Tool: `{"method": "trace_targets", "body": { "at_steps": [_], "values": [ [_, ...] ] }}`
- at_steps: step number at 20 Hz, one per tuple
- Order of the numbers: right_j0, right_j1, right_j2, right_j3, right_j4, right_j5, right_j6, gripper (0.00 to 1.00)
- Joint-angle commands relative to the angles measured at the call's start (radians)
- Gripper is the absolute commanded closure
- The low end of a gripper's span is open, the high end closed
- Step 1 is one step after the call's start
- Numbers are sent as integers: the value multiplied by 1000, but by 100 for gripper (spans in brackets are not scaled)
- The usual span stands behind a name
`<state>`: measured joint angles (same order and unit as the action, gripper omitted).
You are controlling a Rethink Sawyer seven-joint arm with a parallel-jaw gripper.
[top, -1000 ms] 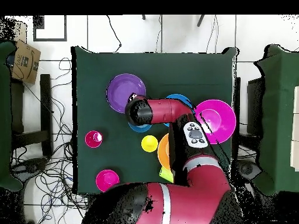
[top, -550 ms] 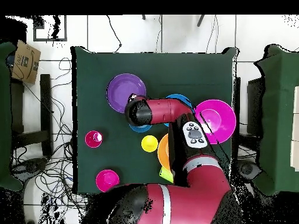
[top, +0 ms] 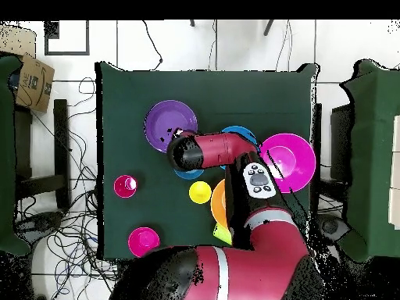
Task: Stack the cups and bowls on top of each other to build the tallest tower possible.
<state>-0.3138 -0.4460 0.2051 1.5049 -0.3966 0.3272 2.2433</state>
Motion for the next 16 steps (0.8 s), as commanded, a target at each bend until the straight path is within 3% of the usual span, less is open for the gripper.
{"method": "trace_targets", "body": {
  "at_steps": [1,6,16],
  "values": [
    [-5,64,62,-19,-84,112,-166,0],
    [-7,52,69,-19,-90,109,-166,0],
    [-10,-81,107,81,-25,164,-134,0]
  ]
}}
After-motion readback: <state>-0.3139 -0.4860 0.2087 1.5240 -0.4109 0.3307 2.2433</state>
